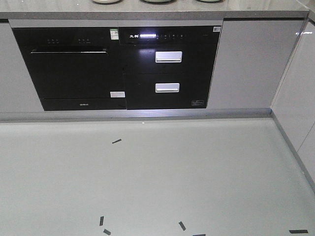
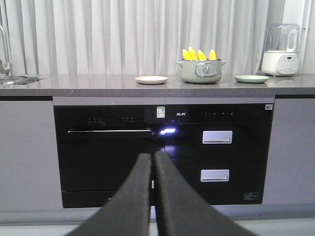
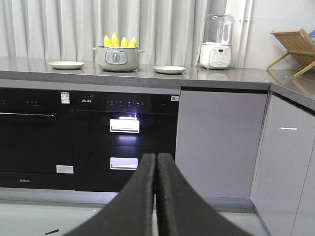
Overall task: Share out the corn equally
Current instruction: 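Drive the base toward the counter with the pot and plates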
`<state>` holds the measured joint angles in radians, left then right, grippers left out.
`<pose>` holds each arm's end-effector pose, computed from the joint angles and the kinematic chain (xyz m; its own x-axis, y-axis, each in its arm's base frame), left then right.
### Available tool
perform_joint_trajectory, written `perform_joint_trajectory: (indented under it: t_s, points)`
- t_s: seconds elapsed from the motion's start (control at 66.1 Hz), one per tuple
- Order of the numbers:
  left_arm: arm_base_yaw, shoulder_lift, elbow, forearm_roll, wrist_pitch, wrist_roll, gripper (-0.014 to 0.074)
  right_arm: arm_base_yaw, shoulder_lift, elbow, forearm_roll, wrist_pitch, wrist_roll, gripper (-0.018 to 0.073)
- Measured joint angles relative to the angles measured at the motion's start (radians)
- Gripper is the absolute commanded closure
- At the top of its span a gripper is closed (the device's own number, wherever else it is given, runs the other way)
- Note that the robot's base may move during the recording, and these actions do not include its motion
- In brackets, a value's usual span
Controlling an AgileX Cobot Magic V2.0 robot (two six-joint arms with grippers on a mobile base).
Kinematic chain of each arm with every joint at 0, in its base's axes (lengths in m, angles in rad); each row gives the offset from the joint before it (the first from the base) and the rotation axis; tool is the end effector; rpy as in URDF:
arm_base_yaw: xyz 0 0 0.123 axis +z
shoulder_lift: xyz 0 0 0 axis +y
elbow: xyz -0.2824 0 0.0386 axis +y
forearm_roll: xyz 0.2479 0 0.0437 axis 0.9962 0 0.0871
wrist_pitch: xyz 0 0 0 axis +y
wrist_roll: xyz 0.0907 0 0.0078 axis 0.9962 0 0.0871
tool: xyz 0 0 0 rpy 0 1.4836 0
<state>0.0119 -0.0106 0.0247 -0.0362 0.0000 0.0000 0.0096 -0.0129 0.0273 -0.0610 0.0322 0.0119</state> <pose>0.0565 0.0007 0.2053 0.0734 -0.0353 -0.9967 -0.0092 0.9993 -0.0361 0.0566 0.0004 0.2017 0.0410 -0.0487 -0.9980 -0.0056 0.9988 -0.0489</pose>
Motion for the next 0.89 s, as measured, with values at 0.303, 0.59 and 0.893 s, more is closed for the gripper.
perform_joint_trajectory:
  t_s: [0.303, 0.59, 0.893]
  points:
    - [0.000, 0.000, 0.000, 0.000, 0.000, 0.000, 0.0603, 0.000, 0.000, 0.000, 0.000, 0.000, 0.000, 0.0566]
    - [0.000, 0.000, 0.000, 0.000, 0.000, 0.000, 0.0603, 0.000, 0.000, 0.000, 0.000, 0.000, 0.000, 0.0566]
    - [0.000, 0.000, 0.000, 0.000, 0.000, 0.000, 0.0603, 0.000, 0.000, 0.000, 0.000, 0.000, 0.000, 0.0566]
